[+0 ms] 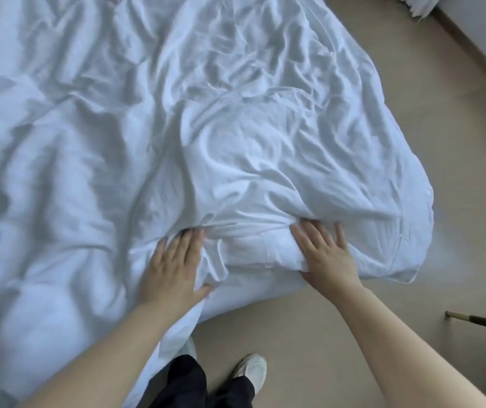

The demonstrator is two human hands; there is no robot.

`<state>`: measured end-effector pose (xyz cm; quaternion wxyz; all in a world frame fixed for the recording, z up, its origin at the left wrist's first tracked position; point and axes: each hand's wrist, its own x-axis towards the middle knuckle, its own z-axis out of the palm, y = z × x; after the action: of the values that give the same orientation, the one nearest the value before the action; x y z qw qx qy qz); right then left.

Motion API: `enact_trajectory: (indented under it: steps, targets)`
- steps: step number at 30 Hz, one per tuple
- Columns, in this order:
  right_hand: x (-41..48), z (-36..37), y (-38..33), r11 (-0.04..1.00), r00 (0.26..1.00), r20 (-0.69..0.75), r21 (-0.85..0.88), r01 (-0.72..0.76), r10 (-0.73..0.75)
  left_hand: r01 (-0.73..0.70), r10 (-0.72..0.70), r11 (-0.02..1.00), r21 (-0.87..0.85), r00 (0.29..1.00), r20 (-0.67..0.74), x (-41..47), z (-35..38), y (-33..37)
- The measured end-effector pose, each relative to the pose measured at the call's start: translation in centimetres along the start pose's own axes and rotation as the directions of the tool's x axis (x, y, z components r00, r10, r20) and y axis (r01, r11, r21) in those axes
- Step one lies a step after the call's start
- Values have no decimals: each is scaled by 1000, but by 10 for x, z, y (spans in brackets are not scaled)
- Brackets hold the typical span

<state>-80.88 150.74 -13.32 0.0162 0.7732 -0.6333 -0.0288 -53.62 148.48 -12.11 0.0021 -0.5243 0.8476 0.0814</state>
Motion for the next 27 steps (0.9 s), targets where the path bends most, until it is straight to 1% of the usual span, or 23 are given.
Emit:
enact_trajectory:
  steps: [1,3,4,5,6,7,8,9,10,11,12,14,15,17,18,19,20,21,22,23,24,25,27]
  targets:
    - [4,-3,6,1000,1000,-17,16,25,-25,25,-24,1000,-18,997,67,6,-1,1]
    - [7,-12,15,994,991,-105,63,85,-78,72,-72,997,19,997,31,22,-18,7]
    - [8,-20,17,992,988,-133,93,90,-77,130,-129,991,-18,991,48,27,-36,10]
    - [7,-31,19,988,984,-170,137,76,-52,215,-207,971,-104,975,85,31,-49,11]
    - [3,-45,23,980,975,-224,189,57,-13,266,-248,943,-201,962,111,29,-53,7]
    - [-4,-59,26,975,956,-292,221,31,36,247,-225,908,-339,969,102,20,-50,1]
    - [-16,-72,29,972,932,-357,233,19,67,183,-159,875,-448,983,91,5,-48,-1]
    - [-31,-83,31,971,912,-403,238,27,74,117,-75,877,-466,991,108,-11,-45,3]
    - [-48,-90,32,971,902,-426,238,34,73,69,3,900,-431,986,165,-26,-41,8]
    - [-65,-88,35,971,908,-412,237,30,72,24,63,906,-423,980,190,-40,-34,16]
    - [-82,-80,37,971,935,-343,240,-3,87,-22,119,912,-410,970,214,-50,-25,26]
    - [-106,-51,38,968,987,-86,224,-114,136,-127,233,910,-394,944,233,-52,-14,53]
    - [-112,-33,38,965,986,41,204,-166,161,-178,293,906,-385,919,264,-47,-7,63]
    - [-115,-5,37,963,946,246,111,-244,212,-159,285,932,-325,876,389,-31,5,67]
    - [-112,2,37,960,916,328,75,-269,231,-180,285,937,-300,889,358,-27,15,65]
    - [-108,4,36,957,898,369,67,-281,238,-207,307,926,-316,901,308,-23,15,65]
    - [-103,4,34,950,896,369,88,-299,248,-248,336,917,-313,902,270,-20,8,65]
    - [-99,1,35,938,899,351,125,-322,262,-211,307,924,-319,907,289,-16,-3,67]
    - [-94,-5,37,920,903,310,161,-357,296,-189,279,926,-328,926,255,-15,-8,66]
    - [-89,-13,40,892,902,260,209,-400,344,-187,258,913,-362,953,157,-12,-11,64]
    - [-85,-18,45,831,877,215,285,-478,431,-184,239,883,-432,968,75,-6,-13,64]
    - [-81,-26,51,743,818,208,343,-574,536,-166,208,870,-463,977,40,2,-16,64]
    - [-75,-38,64,578,711,244,440,-687,660,-141,142,905,-401,989,-27,21,-22,67]
